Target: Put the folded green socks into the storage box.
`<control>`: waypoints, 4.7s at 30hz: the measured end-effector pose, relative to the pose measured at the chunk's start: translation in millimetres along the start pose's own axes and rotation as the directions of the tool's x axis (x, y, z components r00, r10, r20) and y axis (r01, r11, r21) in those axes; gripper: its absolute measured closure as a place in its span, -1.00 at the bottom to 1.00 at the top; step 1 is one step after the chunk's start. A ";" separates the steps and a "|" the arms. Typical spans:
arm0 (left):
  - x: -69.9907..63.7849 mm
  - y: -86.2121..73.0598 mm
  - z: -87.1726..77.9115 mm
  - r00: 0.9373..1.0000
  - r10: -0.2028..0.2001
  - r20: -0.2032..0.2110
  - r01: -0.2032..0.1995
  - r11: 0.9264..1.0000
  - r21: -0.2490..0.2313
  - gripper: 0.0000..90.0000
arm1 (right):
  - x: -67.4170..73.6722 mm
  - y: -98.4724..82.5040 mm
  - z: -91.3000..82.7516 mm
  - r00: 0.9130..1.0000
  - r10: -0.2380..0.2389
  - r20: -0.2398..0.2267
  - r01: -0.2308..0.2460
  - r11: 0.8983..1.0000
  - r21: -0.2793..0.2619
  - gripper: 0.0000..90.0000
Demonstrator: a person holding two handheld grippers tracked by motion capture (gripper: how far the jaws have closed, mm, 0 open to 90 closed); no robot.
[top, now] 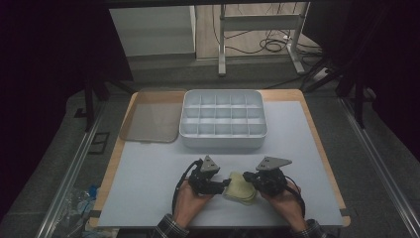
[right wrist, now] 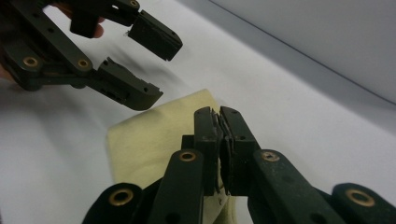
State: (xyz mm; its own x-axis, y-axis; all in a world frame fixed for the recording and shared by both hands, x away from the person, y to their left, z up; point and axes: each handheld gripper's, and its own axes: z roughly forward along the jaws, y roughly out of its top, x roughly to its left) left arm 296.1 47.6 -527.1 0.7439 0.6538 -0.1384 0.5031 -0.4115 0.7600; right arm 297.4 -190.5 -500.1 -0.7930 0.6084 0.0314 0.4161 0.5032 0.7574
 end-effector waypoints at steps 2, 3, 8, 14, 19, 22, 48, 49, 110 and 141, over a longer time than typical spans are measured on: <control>-0.7 0.8 1.2 1.000 -0.008 0.012 0.008 1.000 -0.004 -0.03 | -1.7 -1.9 4.5 1.000 0.000 0.006 0.000 1.000 0.008 0.91; -1.3 1.3 1.9 1.000 -0.010 0.017 0.010 1.000 -0.005 0.00 | -2.6 -3.0 6.7 1.000 0.004 0.004 -0.004 1.000 0.009 0.91; -4.5 2.9 8.0 0.999 -0.019 0.037 0.019 1.000 0.015 0.17 | -4.1 -7.3 15.2 1.000 0.003 0.020 -0.003 1.000 0.013 0.92; -6.9 2.7 15.1 0.999 -0.025 0.026 0.023 0.997 0.067 0.34 | -4.1 -11.1 20.2 0.999 -0.014 0.038 0.014 1.000 0.021 0.97; -9.2 5.9 18.6 0.999 -0.043 0.020 0.040 0.994 0.101 0.36 | -3.4 -14.8 22.2 0.998 -0.033 0.048 0.032 0.999 0.014 0.99; -11.7 10.1 19.6 0.999 -0.033 0.018 0.031 0.991 0.130 0.41 | -4.2 -16.6 22.3 0.998 -0.036 0.044 0.036 0.999 0.005 0.99; -7.6 14.0 13.0 0.995 -0.024 0.098 0.017 0.997 0.071 0.89 | 15.9 -15.8 23.6 0.996 -0.076 -0.046 0.078 0.996 0.046 0.99; -7.6 14.0 13.0 0.995 -0.024 0.098 0.017 0.997 0.071 0.89 | 15.3 -16.5 23.8 0.996 -0.071 -0.048 0.073 0.996 0.042 0.99; -10.6 30.8 3.3 0.978 -0.017 0.207 0.013 1.000 0.022 0.68 | -9.9 -11.6 -11.4 0.997 -0.014 0.075 0.015 1.000 -0.018 0.76; -44.1 23.4 27.7 0.957 0.021 0.291 -0.044 0.996 0.072 0.53 | -15.5 -17.1 -32.6 0.996 0.041 0.085 -0.034 0.996 -0.082 0.23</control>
State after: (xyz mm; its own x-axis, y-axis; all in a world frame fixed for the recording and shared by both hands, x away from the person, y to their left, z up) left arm 287.2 -8.5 -520.8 0.8502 0.4321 -0.3007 0.5002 -0.4850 0.7174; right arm 288.0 -228.6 -492.3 -0.7349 0.6782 0.0069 0.4047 0.4304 0.8068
